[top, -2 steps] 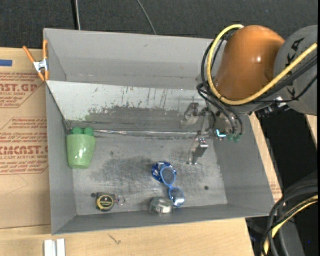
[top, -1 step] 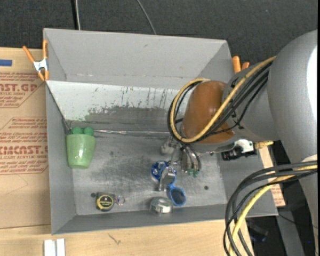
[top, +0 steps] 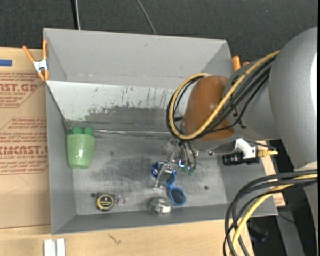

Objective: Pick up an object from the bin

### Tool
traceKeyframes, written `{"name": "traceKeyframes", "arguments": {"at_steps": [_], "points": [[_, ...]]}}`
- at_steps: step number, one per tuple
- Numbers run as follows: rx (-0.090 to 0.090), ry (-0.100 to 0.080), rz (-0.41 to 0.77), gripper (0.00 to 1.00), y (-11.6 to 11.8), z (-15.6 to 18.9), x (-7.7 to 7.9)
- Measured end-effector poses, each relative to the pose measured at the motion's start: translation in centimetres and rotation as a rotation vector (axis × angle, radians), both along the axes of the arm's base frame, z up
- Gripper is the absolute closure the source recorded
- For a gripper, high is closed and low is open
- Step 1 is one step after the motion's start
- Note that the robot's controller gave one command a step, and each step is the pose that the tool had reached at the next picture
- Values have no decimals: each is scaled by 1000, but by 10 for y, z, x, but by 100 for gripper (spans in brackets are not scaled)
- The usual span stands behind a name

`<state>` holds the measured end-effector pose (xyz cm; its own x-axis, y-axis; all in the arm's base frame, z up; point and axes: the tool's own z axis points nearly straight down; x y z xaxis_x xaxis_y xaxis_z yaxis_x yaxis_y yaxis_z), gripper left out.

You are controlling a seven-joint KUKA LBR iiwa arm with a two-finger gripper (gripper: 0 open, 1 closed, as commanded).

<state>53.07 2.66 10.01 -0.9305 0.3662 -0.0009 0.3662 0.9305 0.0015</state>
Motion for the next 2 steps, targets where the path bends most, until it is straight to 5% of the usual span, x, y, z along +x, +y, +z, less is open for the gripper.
{"name": "traceKeyframes", "arguments": {"at_steps": [1, 2], "points": [[0, 4, -118, 0, -7, -1, -23], [2, -13, -456, 0, 5, -25, -35]]}}
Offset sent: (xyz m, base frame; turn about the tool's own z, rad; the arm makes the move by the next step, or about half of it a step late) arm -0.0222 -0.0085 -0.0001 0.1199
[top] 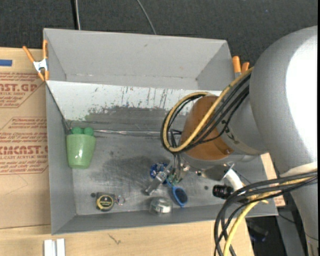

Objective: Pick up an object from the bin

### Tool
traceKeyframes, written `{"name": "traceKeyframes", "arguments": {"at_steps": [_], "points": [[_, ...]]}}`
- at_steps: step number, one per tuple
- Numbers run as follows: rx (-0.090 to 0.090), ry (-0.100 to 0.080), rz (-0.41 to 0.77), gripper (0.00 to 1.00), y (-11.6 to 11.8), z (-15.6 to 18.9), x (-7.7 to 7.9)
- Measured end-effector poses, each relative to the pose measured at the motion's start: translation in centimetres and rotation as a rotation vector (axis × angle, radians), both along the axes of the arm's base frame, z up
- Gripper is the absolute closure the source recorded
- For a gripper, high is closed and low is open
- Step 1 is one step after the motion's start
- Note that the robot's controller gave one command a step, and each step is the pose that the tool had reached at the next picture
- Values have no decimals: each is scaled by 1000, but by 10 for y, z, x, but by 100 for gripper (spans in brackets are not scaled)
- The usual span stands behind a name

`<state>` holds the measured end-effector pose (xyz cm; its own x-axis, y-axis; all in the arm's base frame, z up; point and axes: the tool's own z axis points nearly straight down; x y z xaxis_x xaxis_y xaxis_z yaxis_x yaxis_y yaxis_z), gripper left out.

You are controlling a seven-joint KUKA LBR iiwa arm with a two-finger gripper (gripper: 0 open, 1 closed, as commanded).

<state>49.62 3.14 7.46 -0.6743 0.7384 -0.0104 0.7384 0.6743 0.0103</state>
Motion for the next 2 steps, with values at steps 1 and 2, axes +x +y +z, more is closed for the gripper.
{"name": "traceKeyframes", "arguments": {"at_steps": [1, 2], "points": [[-3, 4, -123, 0, 10, 0, 4], [-2, -4, -123, 100, 10, 2, 7]]}}
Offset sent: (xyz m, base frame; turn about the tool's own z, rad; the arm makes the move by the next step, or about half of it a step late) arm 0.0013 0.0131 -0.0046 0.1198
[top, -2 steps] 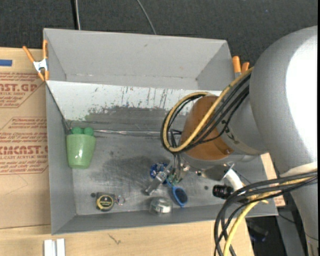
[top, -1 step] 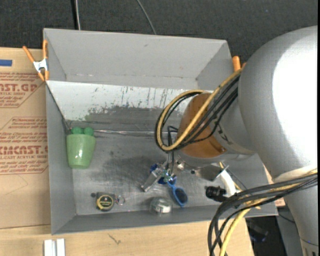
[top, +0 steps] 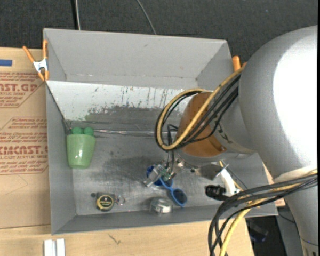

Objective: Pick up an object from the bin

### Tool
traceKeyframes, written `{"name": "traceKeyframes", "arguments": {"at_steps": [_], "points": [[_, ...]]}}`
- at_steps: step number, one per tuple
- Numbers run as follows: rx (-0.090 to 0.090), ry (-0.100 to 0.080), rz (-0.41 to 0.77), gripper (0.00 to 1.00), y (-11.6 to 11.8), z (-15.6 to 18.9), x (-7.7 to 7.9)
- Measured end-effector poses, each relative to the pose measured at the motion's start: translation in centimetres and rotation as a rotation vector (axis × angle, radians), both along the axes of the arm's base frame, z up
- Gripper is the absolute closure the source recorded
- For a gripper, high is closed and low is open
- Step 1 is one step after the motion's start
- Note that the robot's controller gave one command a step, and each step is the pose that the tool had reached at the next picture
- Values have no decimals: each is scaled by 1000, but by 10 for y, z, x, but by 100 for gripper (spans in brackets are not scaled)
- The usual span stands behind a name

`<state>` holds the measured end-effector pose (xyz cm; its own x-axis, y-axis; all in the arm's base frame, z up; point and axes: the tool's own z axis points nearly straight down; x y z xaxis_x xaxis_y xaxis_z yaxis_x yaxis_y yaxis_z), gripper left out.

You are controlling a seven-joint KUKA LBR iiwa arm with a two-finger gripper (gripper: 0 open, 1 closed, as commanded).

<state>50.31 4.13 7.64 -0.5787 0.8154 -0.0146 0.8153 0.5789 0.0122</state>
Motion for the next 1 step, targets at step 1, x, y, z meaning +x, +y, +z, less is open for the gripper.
{"name": "traceKeyframes", "arguments": {"at_steps": [1], "points": [[5, 11, 1, 100, 0, 101, 2]]}}
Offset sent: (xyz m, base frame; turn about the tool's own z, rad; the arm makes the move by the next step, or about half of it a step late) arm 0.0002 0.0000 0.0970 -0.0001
